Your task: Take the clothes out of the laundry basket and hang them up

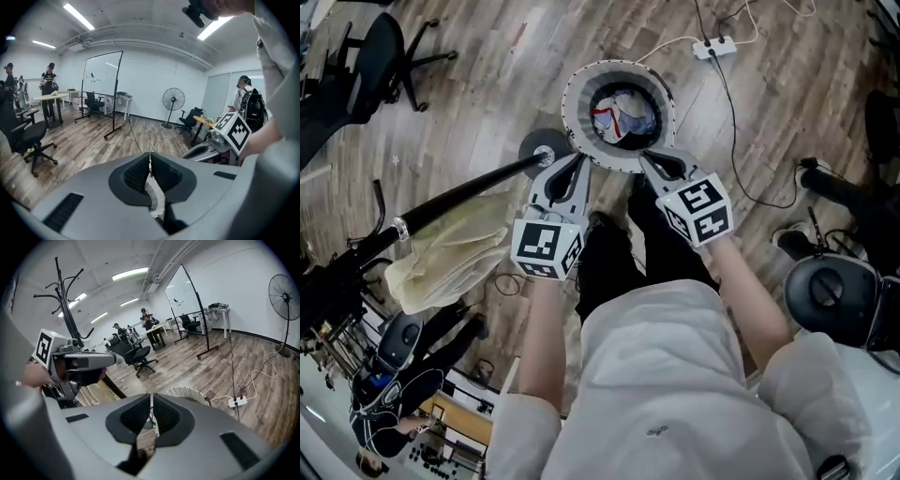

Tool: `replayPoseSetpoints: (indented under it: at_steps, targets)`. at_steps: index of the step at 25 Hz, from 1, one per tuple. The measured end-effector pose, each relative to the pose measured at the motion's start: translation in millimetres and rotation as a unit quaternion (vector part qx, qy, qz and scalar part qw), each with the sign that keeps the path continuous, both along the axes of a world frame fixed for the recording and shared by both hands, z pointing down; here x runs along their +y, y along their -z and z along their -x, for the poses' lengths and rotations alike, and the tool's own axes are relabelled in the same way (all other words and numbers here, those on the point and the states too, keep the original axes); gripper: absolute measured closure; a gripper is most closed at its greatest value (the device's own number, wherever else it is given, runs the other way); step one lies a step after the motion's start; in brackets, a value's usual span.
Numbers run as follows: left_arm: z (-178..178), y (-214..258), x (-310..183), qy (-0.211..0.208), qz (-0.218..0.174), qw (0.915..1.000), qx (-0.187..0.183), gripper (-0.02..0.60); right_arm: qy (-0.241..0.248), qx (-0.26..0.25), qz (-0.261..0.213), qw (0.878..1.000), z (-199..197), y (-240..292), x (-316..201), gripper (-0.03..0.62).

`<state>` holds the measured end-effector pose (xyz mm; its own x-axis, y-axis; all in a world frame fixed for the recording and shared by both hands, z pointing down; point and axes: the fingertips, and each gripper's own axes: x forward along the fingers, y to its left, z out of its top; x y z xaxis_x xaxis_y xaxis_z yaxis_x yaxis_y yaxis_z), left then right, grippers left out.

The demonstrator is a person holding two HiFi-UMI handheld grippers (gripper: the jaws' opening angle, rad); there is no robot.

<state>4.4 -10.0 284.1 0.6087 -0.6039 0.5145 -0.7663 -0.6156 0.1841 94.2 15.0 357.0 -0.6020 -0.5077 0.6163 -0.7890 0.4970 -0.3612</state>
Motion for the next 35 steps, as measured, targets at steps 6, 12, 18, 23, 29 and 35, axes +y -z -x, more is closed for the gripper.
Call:
replayPoseSetpoints:
  at_steps: [6, 12, 18, 23, 29, 35]
  targets:
    - [-0.8, -33.4, -6.9, 0.008, 0.021, 0.9997, -0.01, 0.554, -0.003, 0.002, 0.032, 0.999, -7.9, -40.6, -5.8, 0.554]
    - [-6.3, -73.2, -17.2, 0.0, 0.038, 0.9991, -0.019, 0.554, -0.01, 0.006, 0.062, 0.998, -10.7, -86.6, -10.2, 0.537]
    - [-4.2, -120.4, -25.1, -0.008, 0.059, 0.9981, -0.017, 0.554, -0.01, 0.014, 0.091, 0.996, -1.8, -138.8, -16.2, 0.525]
    - [6.7, -154.6, -34.4, -0.012, 0.068, 0.9972, -0.026, 0.554, -0.01, 0.019, 0.111, 0.994, 7.5, -178.2, -21.6, 0.52]
    - [17.2, -199.8, -41.9, -0.019, 0.079, 0.9962, -0.03, 0.554, 0.01, 0.019, 0.129, 0.991, 23.9, -229.8, -29.8, 0.516]
    - [21.8, -238.9, -51.6, -0.02, 0.074, 0.9968, -0.022, 0.554, 0.016, 0.027, 0.137, 0.99, 36.0, -281.6, -43.3, 0.516]
